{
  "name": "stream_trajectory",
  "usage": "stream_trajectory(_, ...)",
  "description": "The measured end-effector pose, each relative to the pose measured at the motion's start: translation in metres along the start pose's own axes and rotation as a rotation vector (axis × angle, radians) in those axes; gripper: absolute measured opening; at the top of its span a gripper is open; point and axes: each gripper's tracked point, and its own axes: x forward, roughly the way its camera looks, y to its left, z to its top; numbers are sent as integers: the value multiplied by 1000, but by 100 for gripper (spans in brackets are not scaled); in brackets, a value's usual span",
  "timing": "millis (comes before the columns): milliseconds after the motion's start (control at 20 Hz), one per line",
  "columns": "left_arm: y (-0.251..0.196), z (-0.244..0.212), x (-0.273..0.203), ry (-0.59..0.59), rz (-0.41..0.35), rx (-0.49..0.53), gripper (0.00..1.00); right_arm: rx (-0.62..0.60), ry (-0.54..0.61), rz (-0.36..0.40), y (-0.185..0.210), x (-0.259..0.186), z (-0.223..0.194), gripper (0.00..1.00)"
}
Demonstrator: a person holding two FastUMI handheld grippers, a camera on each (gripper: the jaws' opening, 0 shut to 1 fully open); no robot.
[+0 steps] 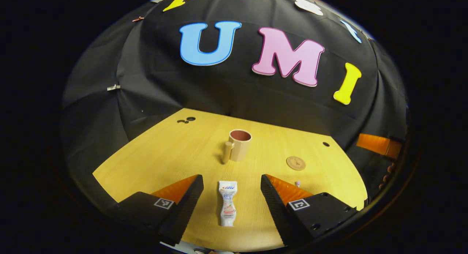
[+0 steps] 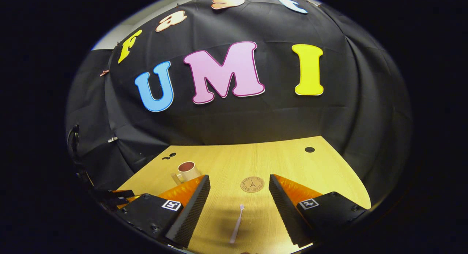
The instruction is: Put the toothbrush and toothpaste on the desktop into the cup, then pick up the cup and place it on the coaster on the desktop.
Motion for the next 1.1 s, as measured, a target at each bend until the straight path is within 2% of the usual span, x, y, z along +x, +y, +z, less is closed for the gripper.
stream_trajectory(300,0,-67,58,192,73,115,98,-7,85,27,-13,33,-20,99)
stream_trajectory(550,-1,-117,87,333,118,142,97,5,133,54,-17,45,-40,99)
stream_trajectory(650,-6,-123,95,353,108,116,95,19,143,77,-14,43,-48,99)
stream_trajectory(750,-6,-121,99,351,81,97,77,31,153,78,-16,42,-61,99)
stream_trajectory(850,-3,-121,101,350,67,112,48,54,172,61,-21,37,-70,99)
stream_trajectory(900,-1,-121,99,363,30,157,39,55,181,46,-24,31,-77,99)
stream_trajectory(950,0,-120,99,372,-4,192,36,48,199,36,-26,26,-85,99)
stream_trajectory(1100,-2,-120,99,360,-13,166,27,32,237,6,-28,18,-100,100)
